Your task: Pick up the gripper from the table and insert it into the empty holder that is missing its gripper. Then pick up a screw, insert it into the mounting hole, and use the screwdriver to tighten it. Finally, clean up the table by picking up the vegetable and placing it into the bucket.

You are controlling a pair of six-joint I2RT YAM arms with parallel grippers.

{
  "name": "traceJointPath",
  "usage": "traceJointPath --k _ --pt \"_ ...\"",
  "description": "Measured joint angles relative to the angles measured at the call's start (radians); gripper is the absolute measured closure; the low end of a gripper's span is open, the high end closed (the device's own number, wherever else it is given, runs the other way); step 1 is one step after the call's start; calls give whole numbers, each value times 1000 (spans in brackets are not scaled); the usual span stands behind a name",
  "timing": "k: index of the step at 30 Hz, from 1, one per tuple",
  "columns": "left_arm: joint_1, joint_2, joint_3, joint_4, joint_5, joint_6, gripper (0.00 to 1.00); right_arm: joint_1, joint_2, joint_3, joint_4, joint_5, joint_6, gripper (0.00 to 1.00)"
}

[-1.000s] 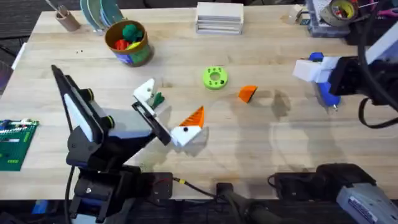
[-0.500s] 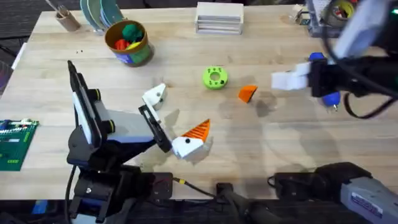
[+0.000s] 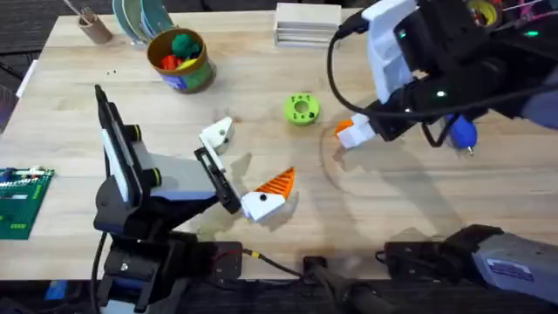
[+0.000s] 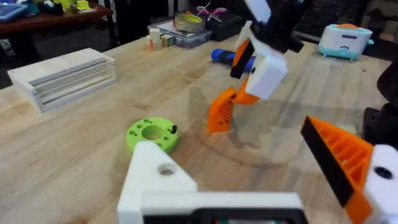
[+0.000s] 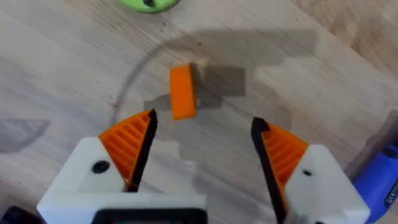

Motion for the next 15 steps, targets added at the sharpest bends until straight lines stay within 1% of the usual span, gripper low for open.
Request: traceJointPath --k 6,12,15 --pt "0 0 0 0 0 0 8 0 55 0 66 11 0 138" --pt "0 0 0 0 0 0 8 0 74 0 73 7 0 172" --pt "0 0 0 0 0 0 9 0 79 0 94 -25 0 195"
